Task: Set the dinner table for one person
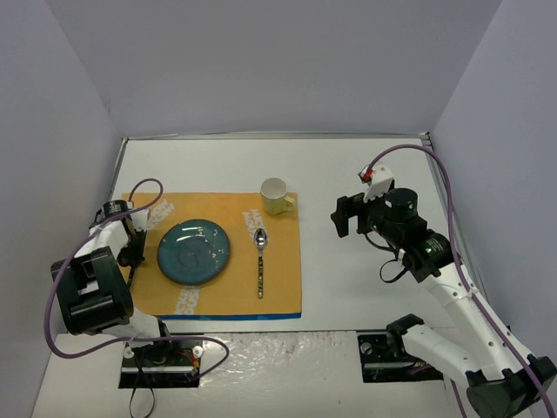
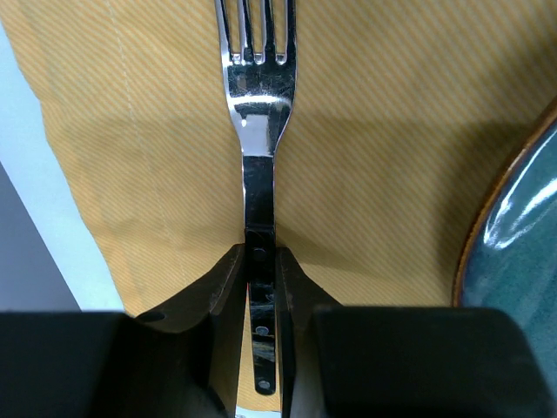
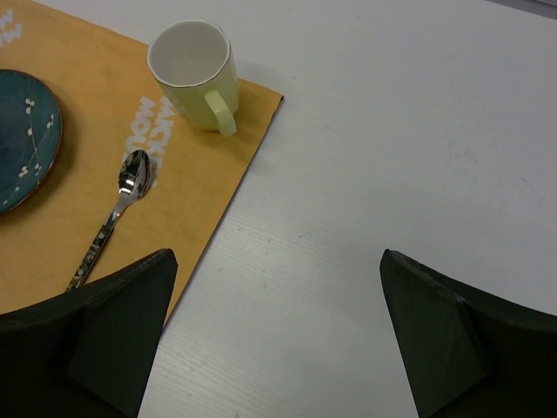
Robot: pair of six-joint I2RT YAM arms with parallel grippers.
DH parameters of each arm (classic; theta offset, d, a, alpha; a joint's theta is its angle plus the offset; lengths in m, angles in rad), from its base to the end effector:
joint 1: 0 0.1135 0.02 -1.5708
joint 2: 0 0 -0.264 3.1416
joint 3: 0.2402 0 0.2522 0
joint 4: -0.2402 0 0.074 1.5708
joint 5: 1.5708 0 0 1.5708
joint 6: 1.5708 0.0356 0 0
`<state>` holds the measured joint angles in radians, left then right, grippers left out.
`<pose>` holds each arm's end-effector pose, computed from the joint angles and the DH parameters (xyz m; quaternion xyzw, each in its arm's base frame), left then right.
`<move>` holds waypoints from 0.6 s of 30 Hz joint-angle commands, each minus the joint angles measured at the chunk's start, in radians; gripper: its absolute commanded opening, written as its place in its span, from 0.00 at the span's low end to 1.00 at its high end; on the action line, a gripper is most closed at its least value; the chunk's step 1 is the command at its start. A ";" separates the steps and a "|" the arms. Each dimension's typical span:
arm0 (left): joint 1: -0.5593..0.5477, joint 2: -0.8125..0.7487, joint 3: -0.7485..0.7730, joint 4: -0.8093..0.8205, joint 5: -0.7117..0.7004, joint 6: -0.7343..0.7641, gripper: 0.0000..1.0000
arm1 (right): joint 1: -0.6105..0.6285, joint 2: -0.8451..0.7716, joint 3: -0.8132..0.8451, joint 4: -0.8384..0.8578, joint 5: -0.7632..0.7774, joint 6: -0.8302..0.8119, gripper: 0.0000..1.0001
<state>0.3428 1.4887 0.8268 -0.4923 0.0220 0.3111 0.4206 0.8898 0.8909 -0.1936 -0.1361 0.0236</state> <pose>0.2572 0.0910 0.1732 -0.0132 0.9782 0.0562 0.1993 0.1860 0.0885 0.3580 -0.1942 0.7464 0.1909 0.6073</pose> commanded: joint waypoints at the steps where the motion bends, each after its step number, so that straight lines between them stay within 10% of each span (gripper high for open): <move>1: 0.007 0.024 0.046 -0.019 -0.044 0.023 0.04 | 0.007 -0.003 0.006 0.044 0.026 -0.013 1.00; 18: 0.028 0.095 0.083 -0.035 -0.047 0.011 0.09 | 0.007 0.003 0.005 0.043 0.024 -0.013 1.00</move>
<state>0.3552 1.5772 0.8902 -0.5238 -0.0082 0.3119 0.4206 0.8902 0.8909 -0.1947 -0.1333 0.0226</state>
